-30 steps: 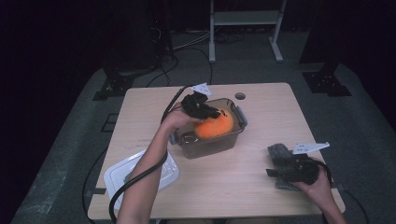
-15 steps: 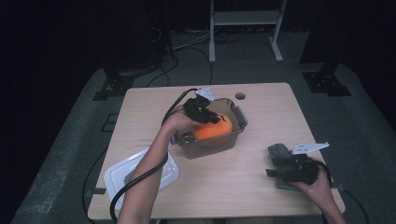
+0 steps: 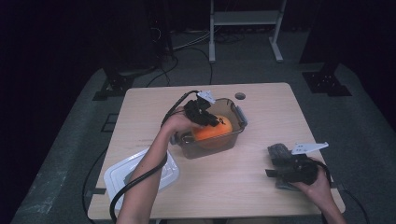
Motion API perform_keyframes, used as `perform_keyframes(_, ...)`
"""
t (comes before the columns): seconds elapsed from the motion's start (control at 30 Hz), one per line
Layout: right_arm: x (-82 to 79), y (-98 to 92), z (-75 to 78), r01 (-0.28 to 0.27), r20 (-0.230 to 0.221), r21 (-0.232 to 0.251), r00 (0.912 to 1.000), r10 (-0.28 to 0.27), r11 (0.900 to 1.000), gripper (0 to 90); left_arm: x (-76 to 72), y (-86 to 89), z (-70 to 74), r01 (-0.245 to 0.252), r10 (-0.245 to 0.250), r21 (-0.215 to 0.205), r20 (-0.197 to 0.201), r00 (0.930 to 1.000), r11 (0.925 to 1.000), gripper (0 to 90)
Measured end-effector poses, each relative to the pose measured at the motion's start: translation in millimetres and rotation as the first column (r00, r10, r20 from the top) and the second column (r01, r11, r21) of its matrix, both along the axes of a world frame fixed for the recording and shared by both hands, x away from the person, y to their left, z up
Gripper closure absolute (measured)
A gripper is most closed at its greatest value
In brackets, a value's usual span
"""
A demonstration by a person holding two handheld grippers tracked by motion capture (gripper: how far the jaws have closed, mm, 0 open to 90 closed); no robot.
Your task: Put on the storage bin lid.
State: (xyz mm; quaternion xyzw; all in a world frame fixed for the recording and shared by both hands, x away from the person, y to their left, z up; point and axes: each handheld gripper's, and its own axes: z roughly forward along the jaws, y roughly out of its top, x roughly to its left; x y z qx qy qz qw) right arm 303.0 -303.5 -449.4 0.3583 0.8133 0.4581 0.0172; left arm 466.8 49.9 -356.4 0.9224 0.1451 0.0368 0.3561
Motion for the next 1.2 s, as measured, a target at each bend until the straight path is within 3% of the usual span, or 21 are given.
perform_keyframes(0.17,0.2,0.6,-0.2,-0.004,0.0,-0.003,1.0,0.004,1.0,33.6,-0.6,1.4,1.4,0.007,-0.007,0.001,-0.004,1.0,1.0,72.6)
perform_keyframes(0.23,0.1,0.6,-0.2,-0.003,0.0,-0.002,1.0,0.003,1.0,33.6,-1.2,3.7,5.8,0.005,-0.005,-0.051,-0.008,1.0,0.9987,73.4)
perform_keyframes(0.47,0.1,0.5,0.1,-0.001,0.001,-0.002,1.0,0.001,1.0,33.6,-10.1,8.4,22.7,0.024,-0.023,-0.074,0.019,0.9996,0.997,68.8)
perform_keyframes(0.7,0.1,0.0,0.4,0.003,0.002,-0.004,1.0,-0.003,1.0,33.5,-22.8,21.5,34.5,0.029,-0.025,-0.115,0.032,0.9992,0.9929,63.0)
perform_keyframes(1.2,0.1,0.1,0.0,0.006,0.002,-0.011,1.0,-0.006,1.0,33.4,-52.3,51.4,50.3,0.027,-0.016,-0.148,0.08,0.9967,0.9886,49.0)
